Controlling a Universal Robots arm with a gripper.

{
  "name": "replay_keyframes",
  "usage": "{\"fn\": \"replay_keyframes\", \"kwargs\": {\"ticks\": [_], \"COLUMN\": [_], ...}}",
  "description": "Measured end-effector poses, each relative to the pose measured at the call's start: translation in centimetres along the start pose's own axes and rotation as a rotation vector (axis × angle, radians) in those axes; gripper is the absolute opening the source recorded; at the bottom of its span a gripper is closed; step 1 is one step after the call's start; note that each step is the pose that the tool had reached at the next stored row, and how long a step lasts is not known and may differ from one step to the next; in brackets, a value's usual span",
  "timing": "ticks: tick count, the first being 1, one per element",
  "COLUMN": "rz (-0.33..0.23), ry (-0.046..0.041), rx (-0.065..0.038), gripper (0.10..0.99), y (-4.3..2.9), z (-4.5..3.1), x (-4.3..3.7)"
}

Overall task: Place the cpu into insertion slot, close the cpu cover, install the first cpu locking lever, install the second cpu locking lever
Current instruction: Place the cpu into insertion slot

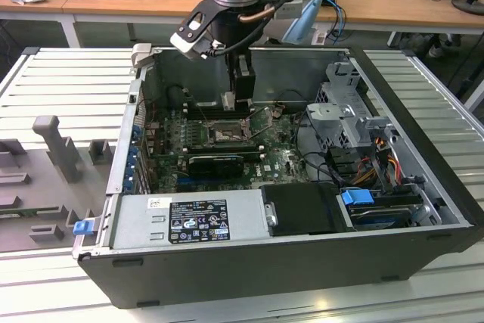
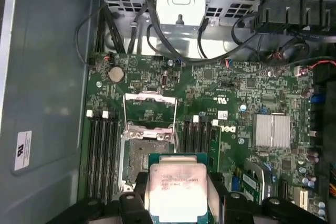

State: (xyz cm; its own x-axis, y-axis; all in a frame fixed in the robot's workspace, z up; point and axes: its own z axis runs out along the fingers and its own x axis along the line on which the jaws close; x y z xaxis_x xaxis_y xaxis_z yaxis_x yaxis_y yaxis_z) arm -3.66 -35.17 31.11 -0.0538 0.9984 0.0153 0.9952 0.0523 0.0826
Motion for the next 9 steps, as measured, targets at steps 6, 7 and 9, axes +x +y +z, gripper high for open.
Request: {"fn": "replay_keyframes", "kwargs": {"ticks": [6, 7, 9], "rz": [0.063, 0.065, 0.069], "ry": [-0.0071, -0.0074, -0.0075], "rx": [0.002, 0.004, 0.005], "gripper": [0.529, 0.529, 0.529], "y": [0.04, 0.20, 0.50], "z": [1.50, 1.77, 2.29], "x": [0.00, 0.11, 0.18]}}
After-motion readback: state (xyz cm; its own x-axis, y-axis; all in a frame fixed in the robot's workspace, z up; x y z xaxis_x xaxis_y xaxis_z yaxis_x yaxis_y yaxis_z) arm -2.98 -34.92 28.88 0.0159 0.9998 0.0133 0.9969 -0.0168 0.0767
